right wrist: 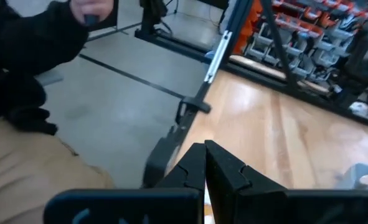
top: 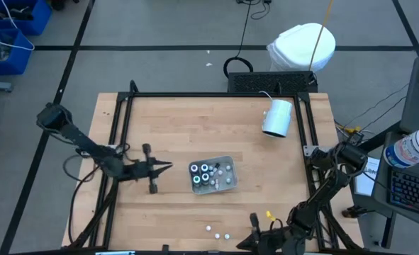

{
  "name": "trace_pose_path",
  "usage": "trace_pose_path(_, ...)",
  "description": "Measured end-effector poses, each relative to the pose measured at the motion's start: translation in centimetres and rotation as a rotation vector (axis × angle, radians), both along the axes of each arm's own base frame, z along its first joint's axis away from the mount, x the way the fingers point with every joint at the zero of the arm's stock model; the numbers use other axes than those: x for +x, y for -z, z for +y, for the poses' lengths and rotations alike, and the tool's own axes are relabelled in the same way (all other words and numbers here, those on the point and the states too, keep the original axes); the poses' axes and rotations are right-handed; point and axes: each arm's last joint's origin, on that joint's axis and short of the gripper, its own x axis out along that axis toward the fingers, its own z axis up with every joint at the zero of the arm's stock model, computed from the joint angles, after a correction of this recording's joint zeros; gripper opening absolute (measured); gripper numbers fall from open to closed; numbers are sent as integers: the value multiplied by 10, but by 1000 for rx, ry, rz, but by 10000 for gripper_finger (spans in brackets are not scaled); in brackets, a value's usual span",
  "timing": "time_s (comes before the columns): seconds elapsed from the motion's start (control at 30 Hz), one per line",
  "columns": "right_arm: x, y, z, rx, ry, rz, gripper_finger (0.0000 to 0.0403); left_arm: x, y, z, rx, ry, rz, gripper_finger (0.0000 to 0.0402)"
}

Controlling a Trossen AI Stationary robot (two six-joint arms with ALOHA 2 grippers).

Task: Pick & Place food coloring
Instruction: Put the small blue food coloring bottle into the gray bin

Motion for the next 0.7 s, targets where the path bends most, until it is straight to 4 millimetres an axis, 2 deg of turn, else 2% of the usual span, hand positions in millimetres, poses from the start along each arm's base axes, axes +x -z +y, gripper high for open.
trace_pose_path(0.13, 1, 3, -2, 31, 16, 32, 0, -12, -4, -2, 48, 75, -24, 36)
trace_pose_path(0.3, 15, 7, -13, 92, 25, 97, 0, -17, 12, 19, 9, 63, -59, 7)
trace_pose_path(0.4, 24, 12, -20, 119, 20, 142, 0, -23, 20, 31, -39, 131, -125, 10)
trace_pose_path(0.57, 28, 19, -27, 90, -13, 224, 0, -18, 21, 36, -115, 110, -105, 11)
trace_pose_path(0.7, 25, 20, -24, 41, -40, 217, 0, -17, 25, 40, -144, 56, -84, 6)
